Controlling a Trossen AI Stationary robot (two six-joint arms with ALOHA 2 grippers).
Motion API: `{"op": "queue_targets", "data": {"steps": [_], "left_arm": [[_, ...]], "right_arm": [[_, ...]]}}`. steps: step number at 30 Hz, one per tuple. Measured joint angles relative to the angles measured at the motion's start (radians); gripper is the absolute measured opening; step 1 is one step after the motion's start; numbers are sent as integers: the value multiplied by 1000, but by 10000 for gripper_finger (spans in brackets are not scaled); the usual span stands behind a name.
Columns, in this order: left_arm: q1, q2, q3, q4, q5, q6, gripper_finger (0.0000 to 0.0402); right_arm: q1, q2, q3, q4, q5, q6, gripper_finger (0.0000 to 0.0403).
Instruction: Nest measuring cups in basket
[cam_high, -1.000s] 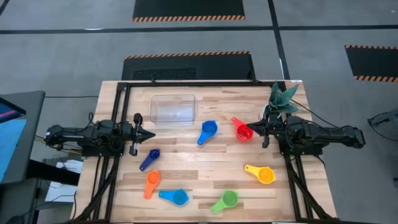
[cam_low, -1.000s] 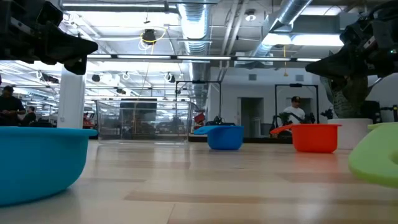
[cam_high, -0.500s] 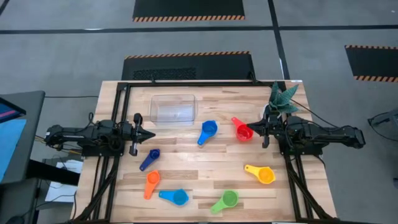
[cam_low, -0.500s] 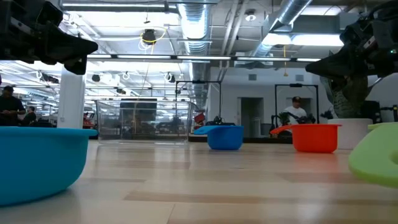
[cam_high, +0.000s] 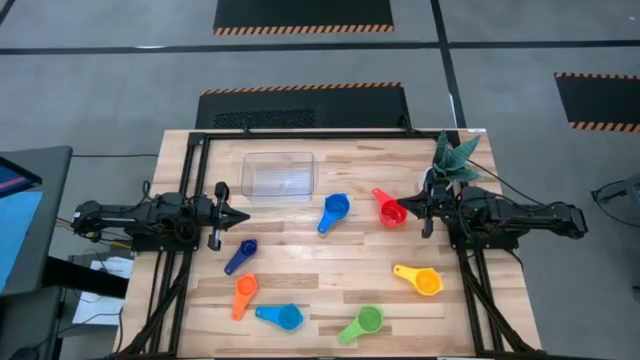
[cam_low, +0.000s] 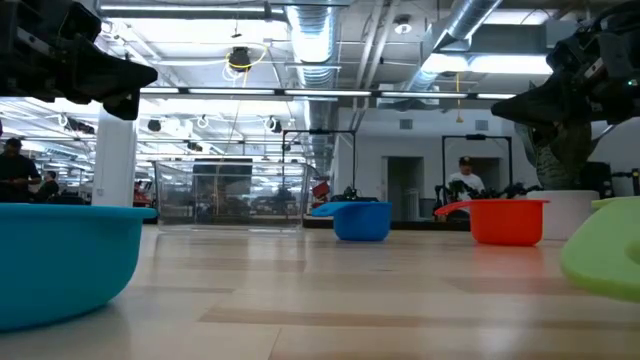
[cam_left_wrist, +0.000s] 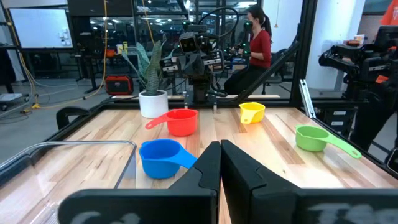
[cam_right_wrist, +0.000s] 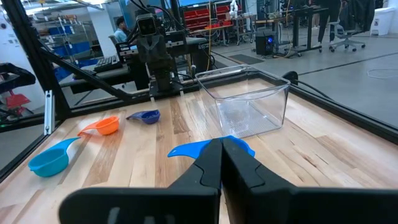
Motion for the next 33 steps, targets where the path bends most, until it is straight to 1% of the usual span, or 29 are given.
{"op": "queue_targets", "data": {"steps": [27, 33], "left_arm": [[0, 0, 0, 0, 0, 0, 0], [0, 0, 0, 0, 0, 52, 0]], "right_arm": [[0, 0, 0, 0, 0, 0, 26], [0, 0, 0, 0, 0, 38, 26]]}}
